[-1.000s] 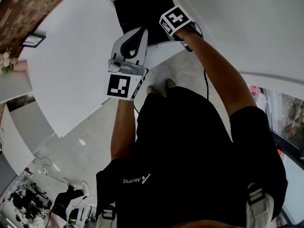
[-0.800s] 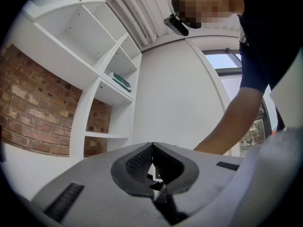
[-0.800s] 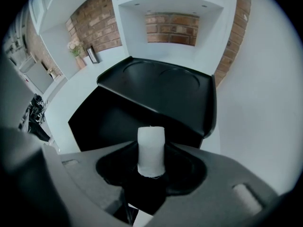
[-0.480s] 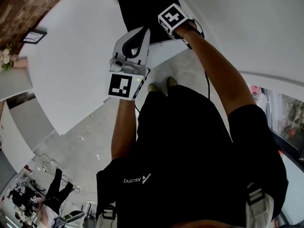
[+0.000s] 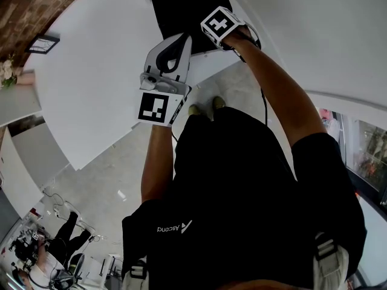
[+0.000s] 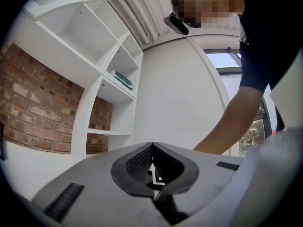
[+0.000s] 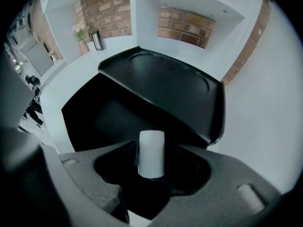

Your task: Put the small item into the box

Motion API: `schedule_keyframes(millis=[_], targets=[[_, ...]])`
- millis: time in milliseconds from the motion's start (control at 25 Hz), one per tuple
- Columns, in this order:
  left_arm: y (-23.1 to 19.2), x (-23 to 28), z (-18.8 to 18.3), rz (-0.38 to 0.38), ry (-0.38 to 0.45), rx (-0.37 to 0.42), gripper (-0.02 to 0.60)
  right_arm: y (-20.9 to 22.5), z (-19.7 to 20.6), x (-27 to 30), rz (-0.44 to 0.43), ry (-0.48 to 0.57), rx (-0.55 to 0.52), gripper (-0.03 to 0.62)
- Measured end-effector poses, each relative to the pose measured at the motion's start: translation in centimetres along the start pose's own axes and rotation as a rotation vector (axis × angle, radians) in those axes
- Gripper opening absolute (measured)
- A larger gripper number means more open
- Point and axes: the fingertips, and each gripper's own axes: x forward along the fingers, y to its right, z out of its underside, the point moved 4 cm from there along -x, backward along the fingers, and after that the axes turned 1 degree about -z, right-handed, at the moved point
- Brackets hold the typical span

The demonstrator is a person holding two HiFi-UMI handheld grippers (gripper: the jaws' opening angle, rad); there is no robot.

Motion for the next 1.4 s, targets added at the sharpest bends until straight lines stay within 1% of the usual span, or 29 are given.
schedule_keyframes(millis=[200,480,800,920,1120,1280,1400], targets=[[0.0,0.4,0.1,0.006,-0.001,-0.005,-0.002,0.3,-0.4,-0.6,-0.015,0.053,0.004,0.215],[0.4,1.3,0.7,0.029,-0.009,0.0,-0.002,0.6,-0.7,-1.7,-0.063,0.138,0.026,0.215],[1.4,2.4,1.2,0.037,-0.035,0.005,-0.002,1.0,-0.1,-4.6,-0.142,0.277,0.066,0.215],[1.7,2.8,1.4,0.037,-0.048,0.007,-0.002,1.0,0.0,-6.6,-0.184,0.378,0.079,0.212],[2.0,3.2,1.3,0.029,-0.063,0.011,-0.002,0.0,-0.5,-11.1,-0.274,0.606,0.055,0.193],[2.7,3.6,1.3,0.029,-0.068,0.02,-0.002,-0.6,-0.3,-14.2,-0.31,0.75,0.057,0.15],[3.3,3.9,1.1,0.026,-0.069,0.023,-0.002,-0.9,0.0,-16.1,-0.323,0.837,0.053,0.116]])
